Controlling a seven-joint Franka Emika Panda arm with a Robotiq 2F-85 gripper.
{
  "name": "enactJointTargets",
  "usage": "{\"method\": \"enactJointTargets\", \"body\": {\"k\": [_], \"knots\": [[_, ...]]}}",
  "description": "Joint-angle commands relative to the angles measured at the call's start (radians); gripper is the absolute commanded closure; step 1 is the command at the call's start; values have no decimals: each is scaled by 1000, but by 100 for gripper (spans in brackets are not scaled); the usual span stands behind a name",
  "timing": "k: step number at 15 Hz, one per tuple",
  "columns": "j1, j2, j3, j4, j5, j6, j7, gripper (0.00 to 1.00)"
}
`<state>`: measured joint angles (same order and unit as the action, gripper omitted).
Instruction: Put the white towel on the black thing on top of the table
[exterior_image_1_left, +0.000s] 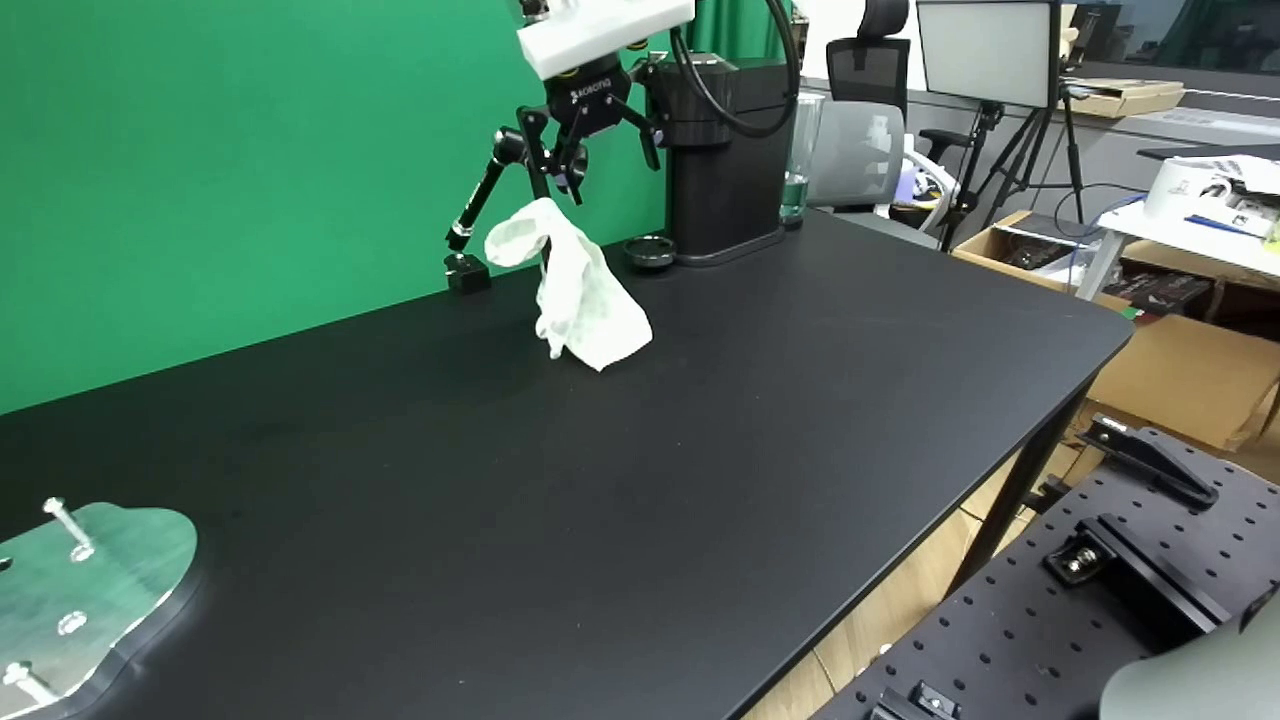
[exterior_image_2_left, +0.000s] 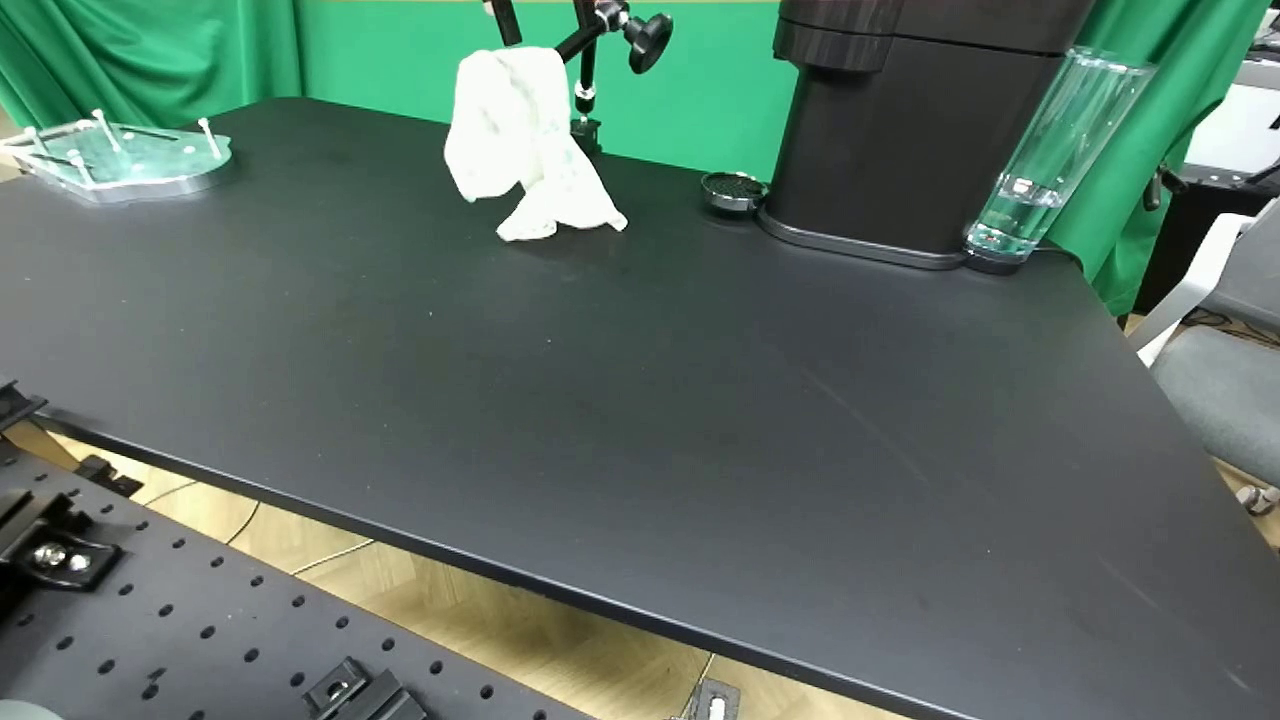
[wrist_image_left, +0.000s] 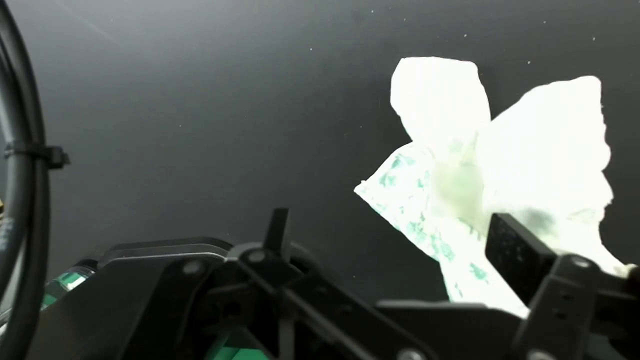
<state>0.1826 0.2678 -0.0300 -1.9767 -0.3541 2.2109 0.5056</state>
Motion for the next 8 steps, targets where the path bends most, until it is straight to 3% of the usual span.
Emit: {"method": "enactJointTargets", "body": {"k": [1,4,5,8], "knots": [[3,-92,14,-86,-37,36,3,0],[-6,-124,37,-102,19,-10,3,0],[-8,-75,35,-63,-8,10,1,0],[-10,-97,43,-80,4,-1,1,0]]}}
